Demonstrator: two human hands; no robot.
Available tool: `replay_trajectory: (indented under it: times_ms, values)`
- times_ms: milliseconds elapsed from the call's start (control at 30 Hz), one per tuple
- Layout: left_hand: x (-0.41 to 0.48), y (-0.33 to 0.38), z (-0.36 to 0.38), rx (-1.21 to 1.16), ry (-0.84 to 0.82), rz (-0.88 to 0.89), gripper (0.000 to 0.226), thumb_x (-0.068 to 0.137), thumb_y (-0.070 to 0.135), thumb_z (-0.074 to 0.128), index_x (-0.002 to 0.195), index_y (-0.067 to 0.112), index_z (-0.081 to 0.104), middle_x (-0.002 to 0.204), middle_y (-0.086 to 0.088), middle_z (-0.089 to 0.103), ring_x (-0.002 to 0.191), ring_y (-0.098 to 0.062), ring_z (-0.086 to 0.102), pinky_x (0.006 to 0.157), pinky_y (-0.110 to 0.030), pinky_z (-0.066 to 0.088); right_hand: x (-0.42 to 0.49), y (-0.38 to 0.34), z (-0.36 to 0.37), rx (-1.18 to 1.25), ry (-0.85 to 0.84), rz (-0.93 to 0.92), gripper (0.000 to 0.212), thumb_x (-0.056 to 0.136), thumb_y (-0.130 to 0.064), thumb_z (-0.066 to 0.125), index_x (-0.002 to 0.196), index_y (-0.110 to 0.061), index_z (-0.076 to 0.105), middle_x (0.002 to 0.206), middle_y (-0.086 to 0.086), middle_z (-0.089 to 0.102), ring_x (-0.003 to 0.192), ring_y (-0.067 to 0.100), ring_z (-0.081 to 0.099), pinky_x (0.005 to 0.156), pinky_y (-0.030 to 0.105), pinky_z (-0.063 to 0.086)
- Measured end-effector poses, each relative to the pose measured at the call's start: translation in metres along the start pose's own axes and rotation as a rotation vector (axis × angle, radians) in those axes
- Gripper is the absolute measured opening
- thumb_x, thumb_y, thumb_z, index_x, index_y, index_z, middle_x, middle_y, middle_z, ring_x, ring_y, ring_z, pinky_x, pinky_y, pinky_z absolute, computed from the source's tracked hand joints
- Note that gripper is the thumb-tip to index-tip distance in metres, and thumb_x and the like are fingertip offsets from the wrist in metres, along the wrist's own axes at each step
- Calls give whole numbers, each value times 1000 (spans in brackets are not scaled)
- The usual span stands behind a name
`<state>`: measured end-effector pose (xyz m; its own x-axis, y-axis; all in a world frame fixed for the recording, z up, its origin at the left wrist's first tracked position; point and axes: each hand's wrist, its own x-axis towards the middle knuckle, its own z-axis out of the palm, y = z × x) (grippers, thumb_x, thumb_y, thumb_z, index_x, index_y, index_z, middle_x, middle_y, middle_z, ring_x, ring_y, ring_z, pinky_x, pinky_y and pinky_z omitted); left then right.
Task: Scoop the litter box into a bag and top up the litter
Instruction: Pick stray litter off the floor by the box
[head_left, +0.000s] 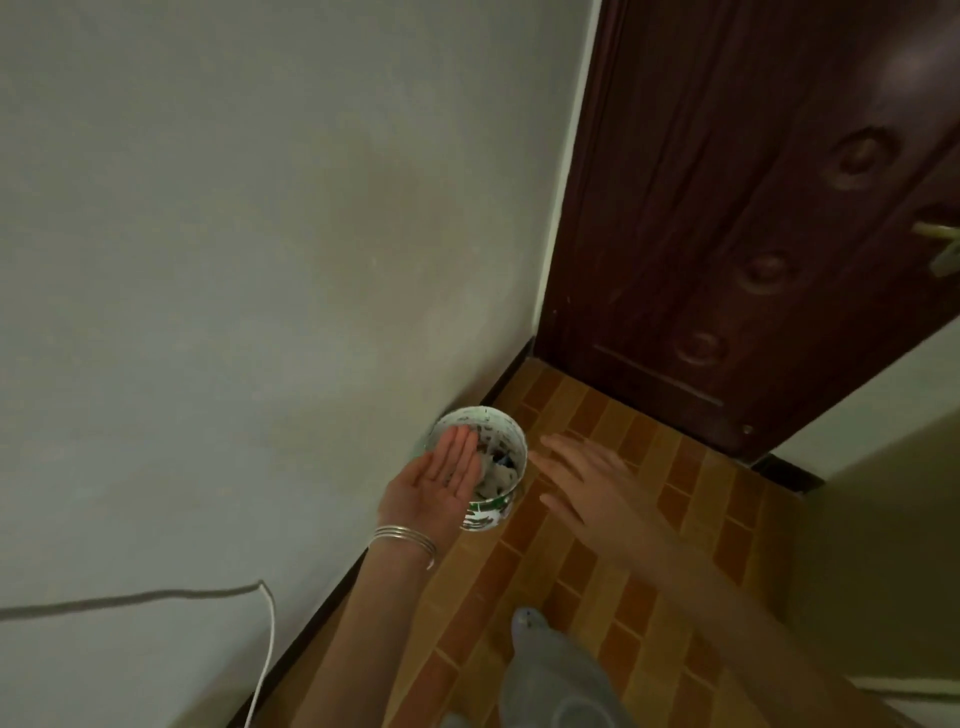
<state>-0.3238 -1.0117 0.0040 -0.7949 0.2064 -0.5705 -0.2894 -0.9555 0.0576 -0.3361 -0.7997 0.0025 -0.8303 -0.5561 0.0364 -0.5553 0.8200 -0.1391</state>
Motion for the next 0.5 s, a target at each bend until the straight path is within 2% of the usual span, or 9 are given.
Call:
replay_trajectory:
  times_ms: [200, 300, 500]
  values:
    - [52, -11, 46, 30, 7, 55, 37, 96, 11, 32, 103, -7, 64, 105, -21, 68, 104, -30, 59, 92, -45, 42, 53, 67, -8, 33, -51, -78, 47, 97, -40, 32, 139, -20, 38, 145, 4, 38, 134, 18, 35, 112, 41, 22]
    - [77, -14, 57, 41, 48, 80, 36, 96, 11, 33, 104, -7, 63, 105, -20, 68, 104, -30, 59, 92, -43, 42, 73, 91, -8, 50, -53, -119, 47, 96, -39, 35, 137, -17, 42, 142, 6, 42, 131, 21, 39, 110, 42, 26]
    - [122, -3, 74, 40, 127, 115, 39, 98, 12, 31, 97, -9, 65, 103, -21, 68, 104, -32, 58, 100, -40, 39, 116, 128, -5, 52, -47, -179, 42, 94, -33, 46, 133, -17, 46, 139, 6, 46, 129, 21, 42, 108, 37, 22]
